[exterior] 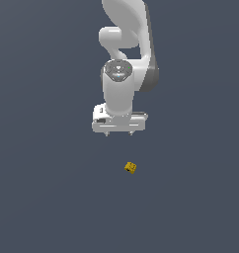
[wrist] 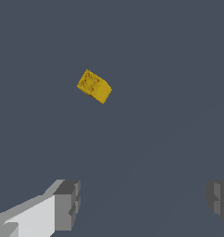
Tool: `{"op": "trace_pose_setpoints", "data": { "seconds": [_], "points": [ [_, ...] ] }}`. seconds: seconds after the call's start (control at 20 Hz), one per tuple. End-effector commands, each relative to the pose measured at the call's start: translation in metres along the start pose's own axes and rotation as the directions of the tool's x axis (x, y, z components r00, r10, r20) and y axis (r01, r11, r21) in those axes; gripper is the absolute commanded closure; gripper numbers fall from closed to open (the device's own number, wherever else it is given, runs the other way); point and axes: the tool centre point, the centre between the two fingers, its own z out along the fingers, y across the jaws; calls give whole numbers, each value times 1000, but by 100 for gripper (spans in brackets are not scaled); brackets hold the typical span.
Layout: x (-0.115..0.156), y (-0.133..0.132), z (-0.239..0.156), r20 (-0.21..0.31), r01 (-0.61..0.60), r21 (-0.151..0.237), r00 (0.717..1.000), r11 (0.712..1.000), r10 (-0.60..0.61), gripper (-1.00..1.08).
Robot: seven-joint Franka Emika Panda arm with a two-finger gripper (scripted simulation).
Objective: Pick up the object and move it to a goal position.
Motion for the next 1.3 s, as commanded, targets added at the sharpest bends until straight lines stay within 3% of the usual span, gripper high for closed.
{"op": "trace_pose_setpoints", "data": {
  "seconds": [0.0, 0.45, 0.9, 1.25],
  "points": [
    [0, 0, 0, 0, 0, 0, 1000, 1000, 0, -92],
    [-5, -9, 4, 27, 31, -27, 999, 999, -31, -92],
    [-4, -9, 5, 27, 36, -27, 999, 999, -35, -92],
    [4, -12, 10, 25, 105, -27, 994, 994, -104, -92]
  ]
}}
